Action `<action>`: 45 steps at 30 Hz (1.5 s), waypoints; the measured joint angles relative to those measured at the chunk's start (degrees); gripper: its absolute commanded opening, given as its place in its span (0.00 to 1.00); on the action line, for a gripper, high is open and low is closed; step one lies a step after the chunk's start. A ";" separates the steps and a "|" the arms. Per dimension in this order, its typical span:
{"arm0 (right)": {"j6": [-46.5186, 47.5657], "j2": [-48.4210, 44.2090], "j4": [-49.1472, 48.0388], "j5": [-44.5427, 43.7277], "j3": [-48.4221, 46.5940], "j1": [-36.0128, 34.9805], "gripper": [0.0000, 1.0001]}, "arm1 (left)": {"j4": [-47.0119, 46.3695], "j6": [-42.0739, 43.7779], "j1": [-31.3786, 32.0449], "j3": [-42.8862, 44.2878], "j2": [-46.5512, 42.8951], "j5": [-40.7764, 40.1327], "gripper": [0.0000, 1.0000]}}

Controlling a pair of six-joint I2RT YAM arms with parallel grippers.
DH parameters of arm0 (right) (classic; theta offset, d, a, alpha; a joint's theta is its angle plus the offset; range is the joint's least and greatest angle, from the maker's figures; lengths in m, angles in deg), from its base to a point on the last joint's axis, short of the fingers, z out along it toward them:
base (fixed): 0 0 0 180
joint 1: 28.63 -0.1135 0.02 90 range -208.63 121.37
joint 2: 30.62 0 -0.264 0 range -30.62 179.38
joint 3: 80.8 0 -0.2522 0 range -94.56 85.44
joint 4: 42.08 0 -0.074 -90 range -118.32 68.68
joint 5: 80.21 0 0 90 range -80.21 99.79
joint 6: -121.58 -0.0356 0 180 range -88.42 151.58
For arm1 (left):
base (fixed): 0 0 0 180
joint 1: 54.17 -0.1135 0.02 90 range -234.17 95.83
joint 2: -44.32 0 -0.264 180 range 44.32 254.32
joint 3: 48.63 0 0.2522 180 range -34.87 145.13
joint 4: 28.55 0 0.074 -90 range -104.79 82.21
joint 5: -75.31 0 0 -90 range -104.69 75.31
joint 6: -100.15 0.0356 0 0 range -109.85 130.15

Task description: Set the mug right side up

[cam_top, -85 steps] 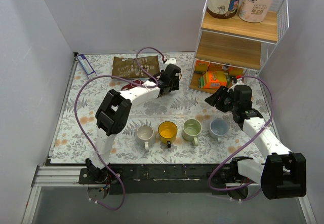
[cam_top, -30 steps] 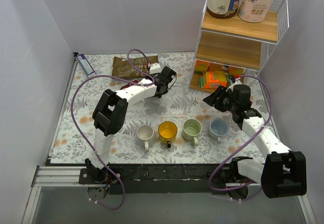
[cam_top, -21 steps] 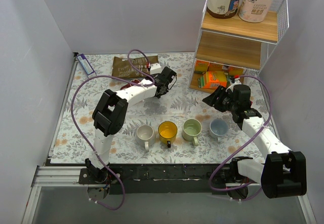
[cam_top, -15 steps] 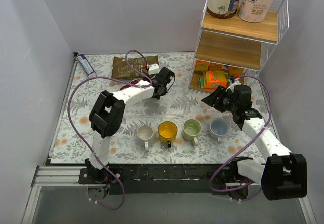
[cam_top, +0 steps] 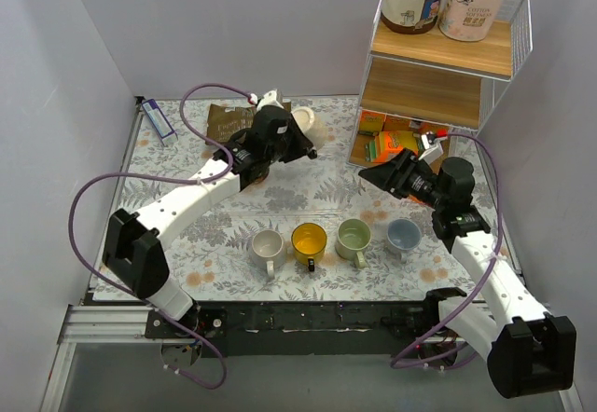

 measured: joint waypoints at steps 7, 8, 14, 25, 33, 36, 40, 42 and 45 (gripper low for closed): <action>-8.55 -0.04 -12.24 2.51 0.59 -10.03 0.75 | -14.93 -2.49 -0.02 -5.81 -9.99 13.84 0.00; -9.29 0.22 -13.94 2.49 0.50 -11.74 0.75 | -17.07 -3.32 -0.02 -6.93 -11.10 15.96 0.00; -13.16 2.05 -23.12 2.16 -1.11 -16.79 0.76 | -27.87 -8.41 0.02 -12.68 -16.46 25.70 0.00; -19.50 5.20 -37.38 0.74 -3.39 -17.33 0.70 | -40.65 -15.17 0.02 -19.56 -22.27 34.12 0.00; -22.86 6.49 -42.88 -0.50 -3.41 -18.23 0.56 | -47.36 -16.83 0.02 -23.43 -23.67 35.54 0.00; -24.24 7.65 -44.35 -1.01 -3.41 -18.67 0.36 | -48.78 -16.87 0.00 -23.91 -23.67 35.76 0.00; -27.17 8.44 -47.15 -1.53 -3.43 -19.28 0.11 | -50.64 -16.13 -0.13 -24.96 -23.67 34.75 0.00; -28.26 8.74 -47.82 -1.73 -3.43 -19.34 0.01 | -51.30 -15.41 -0.15 -25.20 -23.74 34.34 0.00; -28.52 8.94 -48.11 -1.66 -3.43 -19.61 0.01 | -50.93 -15.02 -0.13 -25.46 -24.30 33.88 0.04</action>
